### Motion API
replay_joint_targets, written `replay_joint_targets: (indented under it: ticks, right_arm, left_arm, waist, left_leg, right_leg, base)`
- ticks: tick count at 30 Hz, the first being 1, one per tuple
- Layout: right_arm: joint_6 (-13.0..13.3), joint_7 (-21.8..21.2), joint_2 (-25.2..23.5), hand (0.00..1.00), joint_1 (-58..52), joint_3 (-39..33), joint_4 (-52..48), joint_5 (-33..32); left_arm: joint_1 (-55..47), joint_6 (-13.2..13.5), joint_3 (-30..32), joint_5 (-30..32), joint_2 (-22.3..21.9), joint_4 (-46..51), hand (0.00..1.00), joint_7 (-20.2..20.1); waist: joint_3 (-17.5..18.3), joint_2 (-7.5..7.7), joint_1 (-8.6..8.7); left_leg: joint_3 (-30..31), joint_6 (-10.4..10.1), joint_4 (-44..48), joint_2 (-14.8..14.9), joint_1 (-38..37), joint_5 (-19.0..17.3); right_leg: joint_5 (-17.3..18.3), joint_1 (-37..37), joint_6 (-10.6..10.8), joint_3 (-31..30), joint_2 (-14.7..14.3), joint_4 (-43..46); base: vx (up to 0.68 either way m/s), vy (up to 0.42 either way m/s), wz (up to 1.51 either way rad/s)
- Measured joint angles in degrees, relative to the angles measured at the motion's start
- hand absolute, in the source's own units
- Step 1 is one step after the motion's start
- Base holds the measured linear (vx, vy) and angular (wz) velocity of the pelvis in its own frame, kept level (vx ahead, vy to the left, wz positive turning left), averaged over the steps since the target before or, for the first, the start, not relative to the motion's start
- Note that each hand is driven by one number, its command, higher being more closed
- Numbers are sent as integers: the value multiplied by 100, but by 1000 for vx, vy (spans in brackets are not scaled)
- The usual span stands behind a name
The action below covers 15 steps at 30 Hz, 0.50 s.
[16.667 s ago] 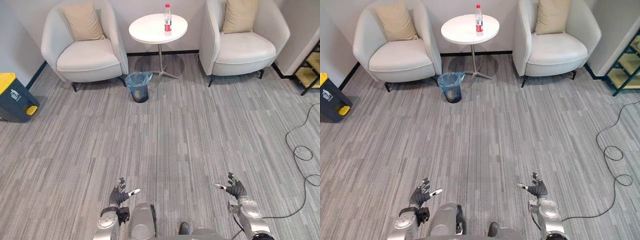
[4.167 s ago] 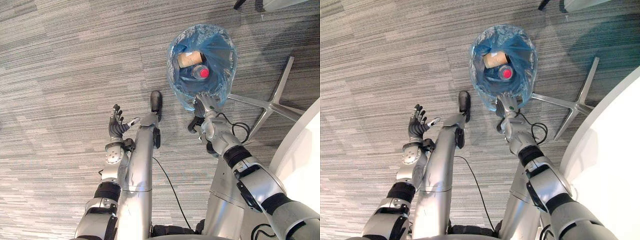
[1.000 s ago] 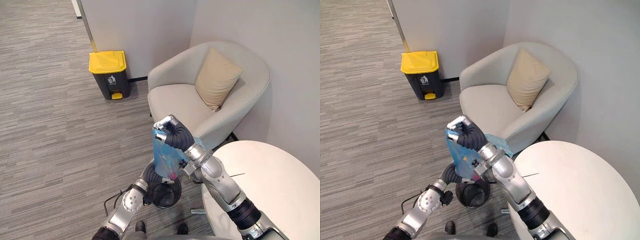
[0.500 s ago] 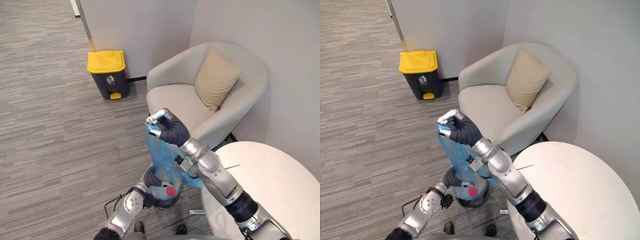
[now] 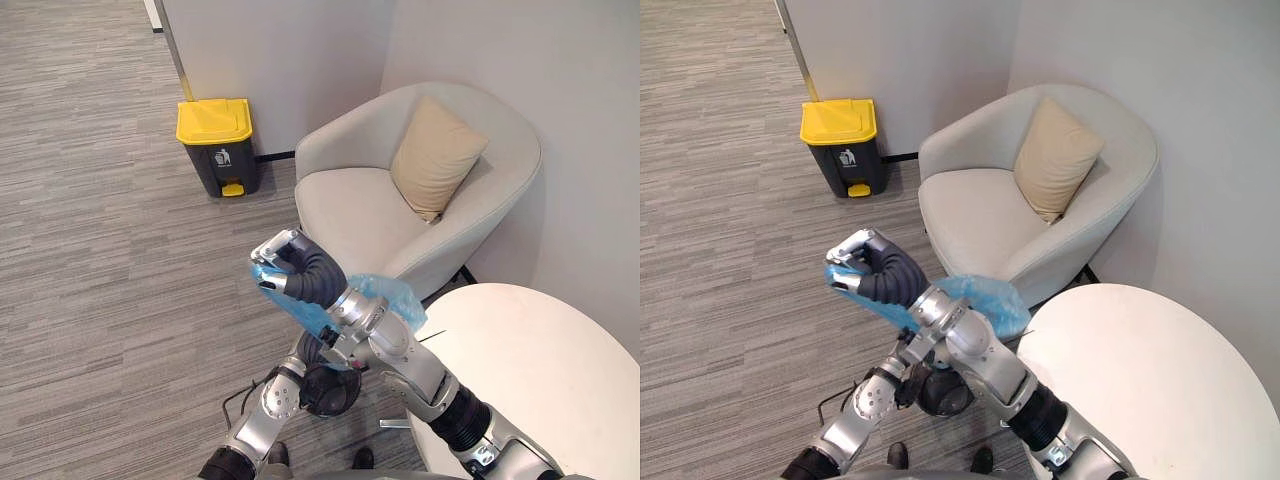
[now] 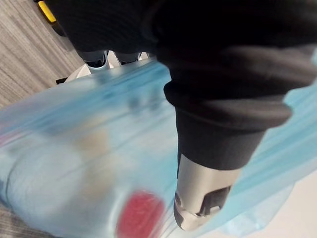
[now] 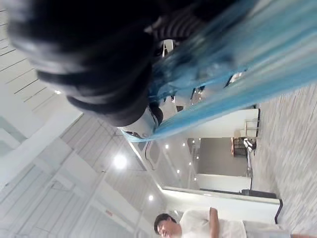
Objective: Gather rubbish on tea table into small bin, then transfer packed bag to large trash can.
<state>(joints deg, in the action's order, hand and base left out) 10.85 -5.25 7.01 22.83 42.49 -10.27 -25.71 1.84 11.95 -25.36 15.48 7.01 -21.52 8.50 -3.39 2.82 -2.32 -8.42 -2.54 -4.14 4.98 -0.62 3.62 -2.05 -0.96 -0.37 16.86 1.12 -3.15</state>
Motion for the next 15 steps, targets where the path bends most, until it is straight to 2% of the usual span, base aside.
replay_joint_targets:
  ticks: [6,15]
  right_arm:
    - [1,-8,-259,100,200,174,-9,-581]
    - [1,-120,-260,100,166,342,-13,-578]
  left_arm:
    - [183,-41,2,-96,-170,47,100,203]
    - [190,-40,5,-256,-246,58,100,284]
  waist:
    - [12,2,-1]
    - [106,-8,8]
  left_leg:
    - [3,-2,-83,-16,-148,6]
    - [7,-3,-109,-27,-171,7]
  right_leg:
    - [7,-112,10,17,1,-1]
    - [16,-130,23,16,6,-2]
  base:
    - [0,0,0]
    - [0,0,0]
